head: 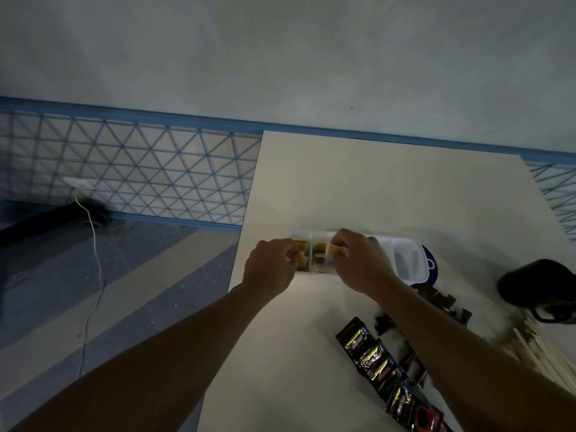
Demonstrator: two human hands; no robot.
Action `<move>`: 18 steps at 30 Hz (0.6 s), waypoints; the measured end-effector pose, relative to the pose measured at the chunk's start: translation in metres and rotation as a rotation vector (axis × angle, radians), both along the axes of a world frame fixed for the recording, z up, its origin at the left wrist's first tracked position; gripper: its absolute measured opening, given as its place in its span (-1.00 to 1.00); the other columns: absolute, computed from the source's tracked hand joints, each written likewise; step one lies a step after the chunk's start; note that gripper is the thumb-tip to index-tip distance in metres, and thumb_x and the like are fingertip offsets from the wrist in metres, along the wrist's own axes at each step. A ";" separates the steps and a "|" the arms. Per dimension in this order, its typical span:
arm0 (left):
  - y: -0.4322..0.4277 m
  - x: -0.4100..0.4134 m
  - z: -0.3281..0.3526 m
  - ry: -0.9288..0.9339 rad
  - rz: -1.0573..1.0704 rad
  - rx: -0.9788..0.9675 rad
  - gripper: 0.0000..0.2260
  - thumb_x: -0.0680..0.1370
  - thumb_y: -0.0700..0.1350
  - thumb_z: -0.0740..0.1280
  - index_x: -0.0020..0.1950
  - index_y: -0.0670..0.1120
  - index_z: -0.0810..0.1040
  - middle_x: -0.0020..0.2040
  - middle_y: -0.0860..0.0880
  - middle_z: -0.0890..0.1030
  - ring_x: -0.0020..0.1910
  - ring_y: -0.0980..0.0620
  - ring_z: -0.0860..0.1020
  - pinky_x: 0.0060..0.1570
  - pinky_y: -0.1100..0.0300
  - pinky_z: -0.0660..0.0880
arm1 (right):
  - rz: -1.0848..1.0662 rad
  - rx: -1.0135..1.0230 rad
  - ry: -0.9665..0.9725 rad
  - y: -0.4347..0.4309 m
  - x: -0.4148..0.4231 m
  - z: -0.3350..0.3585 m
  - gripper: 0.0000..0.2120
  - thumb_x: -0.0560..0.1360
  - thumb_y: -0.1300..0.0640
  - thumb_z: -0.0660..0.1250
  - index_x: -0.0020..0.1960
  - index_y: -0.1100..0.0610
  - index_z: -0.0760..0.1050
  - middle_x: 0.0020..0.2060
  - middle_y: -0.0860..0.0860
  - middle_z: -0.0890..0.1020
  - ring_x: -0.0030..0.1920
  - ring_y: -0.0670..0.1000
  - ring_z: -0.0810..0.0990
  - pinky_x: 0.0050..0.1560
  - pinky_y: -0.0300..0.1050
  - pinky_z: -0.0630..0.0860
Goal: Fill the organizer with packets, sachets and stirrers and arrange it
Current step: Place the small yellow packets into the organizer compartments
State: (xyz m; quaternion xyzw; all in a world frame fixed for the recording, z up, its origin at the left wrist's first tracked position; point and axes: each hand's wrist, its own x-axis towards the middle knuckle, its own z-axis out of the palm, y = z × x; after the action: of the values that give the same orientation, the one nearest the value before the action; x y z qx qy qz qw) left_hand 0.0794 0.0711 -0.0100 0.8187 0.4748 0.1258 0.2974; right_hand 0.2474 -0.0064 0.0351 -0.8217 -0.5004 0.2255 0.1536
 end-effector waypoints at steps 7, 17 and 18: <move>0.009 0.011 0.015 -0.073 -0.040 -0.005 -0.91 0.46 -0.16 0.41 -0.09 0.02 0.64 -0.17 0.03 0.68 -0.20 0.01 0.63 -0.18 0.01 0.62 | -0.036 0.115 -0.013 0.001 0.010 0.001 -0.88 0.53 0.15 0.34 -0.08 0.04 0.66 -0.21 -0.03 0.70 -0.17 0.02 0.57 -0.22 -0.13 0.45; 0.007 0.048 0.035 0.139 -0.185 -0.063 -0.74 0.43 -0.18 0.44 0.11 0.00 0.68 0.02 -0.09 0.66 -0.03 -0.14 0.61 -0.01 0.03 0.59 | -0.063 0.242 0.012 -0.002 0.028 -0.008 -0.89 0.50 0.15 0.38 -0.17 0.01 0.64 -0.26 -0.09 0.69 -0.22 0.01 0.62 -0.21 -0.14 0.50; 0.005 0.052 0.033 0.170 -0.187 -0.052 -0.71 0.44 -0.16 0.43 0.14 0.04 0.67 0.04 -0.08 0.64 0.00 -0.14 0.60 0.01 0.09 0.57 | -0.073 0.253 0.023 -0.002 0.030 -0.009 -0.89 0.50 0.17 0.40 -0.17 0.01 0.64 -0.27 -0.10 0.69 -0.24 -0.02 0.61 -0.24 -0.20 0.46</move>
State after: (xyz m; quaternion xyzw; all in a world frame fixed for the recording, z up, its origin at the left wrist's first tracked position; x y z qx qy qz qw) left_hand 0.1310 0.0765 0.0231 0.8592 0.4230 0.0152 0.2874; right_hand 0.2774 -0.0084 0.0262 -0.8109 -0.4927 0.1641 0.2698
